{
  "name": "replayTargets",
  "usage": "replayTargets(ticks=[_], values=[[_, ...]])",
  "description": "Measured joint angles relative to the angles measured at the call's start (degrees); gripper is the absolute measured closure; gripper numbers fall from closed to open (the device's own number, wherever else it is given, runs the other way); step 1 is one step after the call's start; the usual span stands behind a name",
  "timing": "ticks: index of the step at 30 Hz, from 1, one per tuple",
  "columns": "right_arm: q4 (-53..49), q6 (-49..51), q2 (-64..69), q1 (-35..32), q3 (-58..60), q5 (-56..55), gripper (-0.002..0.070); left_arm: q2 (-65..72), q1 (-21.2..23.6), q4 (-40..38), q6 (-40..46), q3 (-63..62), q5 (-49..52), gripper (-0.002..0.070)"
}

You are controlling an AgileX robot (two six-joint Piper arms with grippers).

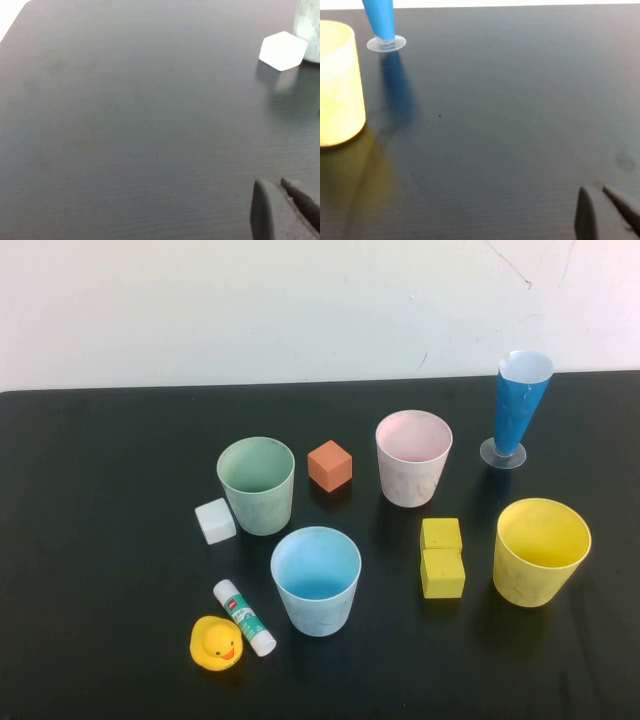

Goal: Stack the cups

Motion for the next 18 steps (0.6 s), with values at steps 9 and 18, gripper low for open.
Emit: replayTargets(ticks=[9, 18], values=[[0.0, 0.0, 0.0, 0.0, 0.0, -0.3, 0.0679, 0.0, 0.0, 0.0, 0.0, 0.1, -1.2, 0.0677], [0.0, -0.8, 0.0, 0.0, 0.1, -26.6, 0.0679, 0.0, 0.0, 0.0, 0.0, 0.5, -31.9, 0.0677]])
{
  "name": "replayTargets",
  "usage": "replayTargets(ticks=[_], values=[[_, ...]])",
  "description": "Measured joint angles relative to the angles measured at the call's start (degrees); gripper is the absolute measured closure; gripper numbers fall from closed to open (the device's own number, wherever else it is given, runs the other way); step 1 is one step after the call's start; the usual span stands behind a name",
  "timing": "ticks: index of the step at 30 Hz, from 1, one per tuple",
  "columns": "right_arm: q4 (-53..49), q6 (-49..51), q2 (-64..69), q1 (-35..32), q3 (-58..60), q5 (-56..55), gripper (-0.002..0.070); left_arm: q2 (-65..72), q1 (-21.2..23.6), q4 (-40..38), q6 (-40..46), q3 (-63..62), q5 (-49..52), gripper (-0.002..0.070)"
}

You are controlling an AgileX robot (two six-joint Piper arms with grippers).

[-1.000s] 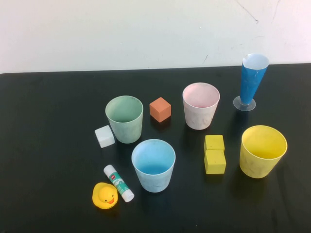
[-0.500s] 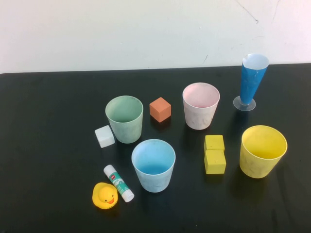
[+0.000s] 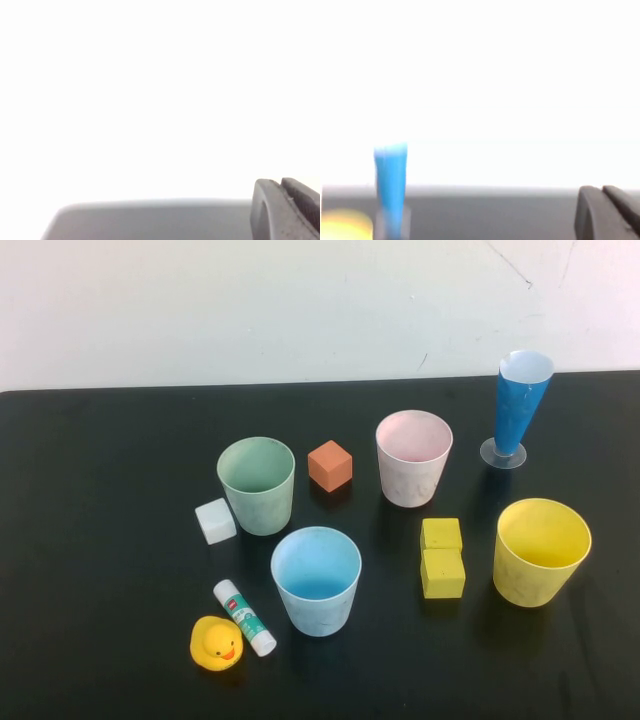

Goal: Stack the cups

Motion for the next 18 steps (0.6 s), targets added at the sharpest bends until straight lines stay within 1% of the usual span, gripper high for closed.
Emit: replayTargets(ticks=[3, 7, 9, 11, 13, 15, 18], values=[[0.0, -0.3, 0.0, 0.0, 0.0, -13.7, 0.0679, 0.0, 0.0, 0.0, 0.0, 0.0, -11.4, 0.0677], [1.0, -1.1, 0.0, 0.0, 0.0, -29.9, 0.0679, 0.0, 0.0, 0.0, 0.0, 0.0, -22.4, 0.0677], [3.5, -1.8, 0.0, 0.0, 0.0, -35.1, 0.0679, 0.0, 0.0, 0.0, 0.0, 0.0, -26.9, 0.0677], [6.6, -1.9, 0.0, 0.0, 0.0, -37.0, 0.0679, 0.0, 0.0, 0.0, -0.1, 0.0, -29.6, 0.0677], [9.2, -2.6, 0.0, 0.0, -0.3, -36.9, 0.0679, 0.0, 0.0, -0.2, -1.3, -0.2, -29.0, 0.0677], [9.4, -4.6, 0.0, 0.0, -2.6, -32.5, 0.0679, 0.0, 0.0, -0.3, -1.8, -2.4, -22.7, 0.0677], [7.7, -8.8, 0.0, 0.0, -10.5, -19.0, 0.0679, 0.0, 0.0, -0.3, -2.5, -11.0, -5.3, 0.0677]])
